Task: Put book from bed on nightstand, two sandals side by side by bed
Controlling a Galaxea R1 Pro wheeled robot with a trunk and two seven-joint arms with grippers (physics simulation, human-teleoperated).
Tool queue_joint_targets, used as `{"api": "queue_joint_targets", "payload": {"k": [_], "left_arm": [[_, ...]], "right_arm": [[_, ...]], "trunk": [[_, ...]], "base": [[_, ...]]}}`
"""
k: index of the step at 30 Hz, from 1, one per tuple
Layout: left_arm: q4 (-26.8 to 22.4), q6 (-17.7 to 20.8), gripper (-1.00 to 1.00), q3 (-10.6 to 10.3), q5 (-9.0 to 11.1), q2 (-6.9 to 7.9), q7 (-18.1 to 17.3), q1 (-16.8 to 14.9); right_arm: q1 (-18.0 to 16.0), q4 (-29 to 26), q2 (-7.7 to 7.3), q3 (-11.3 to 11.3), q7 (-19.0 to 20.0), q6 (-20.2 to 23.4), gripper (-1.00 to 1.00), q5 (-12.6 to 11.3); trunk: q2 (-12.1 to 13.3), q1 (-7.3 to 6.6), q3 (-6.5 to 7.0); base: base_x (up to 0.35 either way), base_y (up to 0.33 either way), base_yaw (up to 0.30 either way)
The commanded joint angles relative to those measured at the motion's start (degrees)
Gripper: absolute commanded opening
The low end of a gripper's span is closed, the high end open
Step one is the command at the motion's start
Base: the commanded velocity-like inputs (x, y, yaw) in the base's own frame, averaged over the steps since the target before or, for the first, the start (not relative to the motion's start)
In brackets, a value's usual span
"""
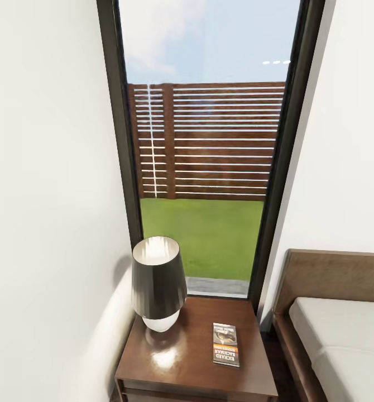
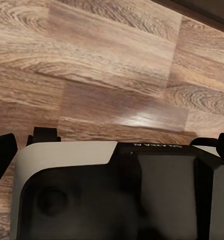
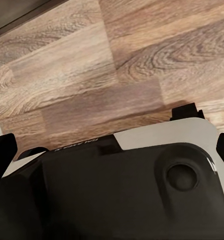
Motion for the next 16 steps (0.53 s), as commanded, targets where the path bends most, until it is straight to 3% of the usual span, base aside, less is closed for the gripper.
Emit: {"api": "queue_joint_targets", "payload": {"k": [1,16], "left_arm": [[0.1,-0.3,1.0,-0.5,0.4,0.05,-0.2,0.0],[0.1,-0.2,1.0,-0.5,0.4,0.15,-0.1,0.0]], "right_arm": [[-0.1,0.2,0.01,0.5,0.4,-0.2,1.0,-0.6],[-0.1,0.2,0.02,0.5,0.4,-0.2,1.0,-0.6]], "trunk": [[0.0,0.0,-0.07],[0.0,0.0,-0.07]], "base": [[0.0,0.0,0.0],[0.0,0.0,0.0]]}}
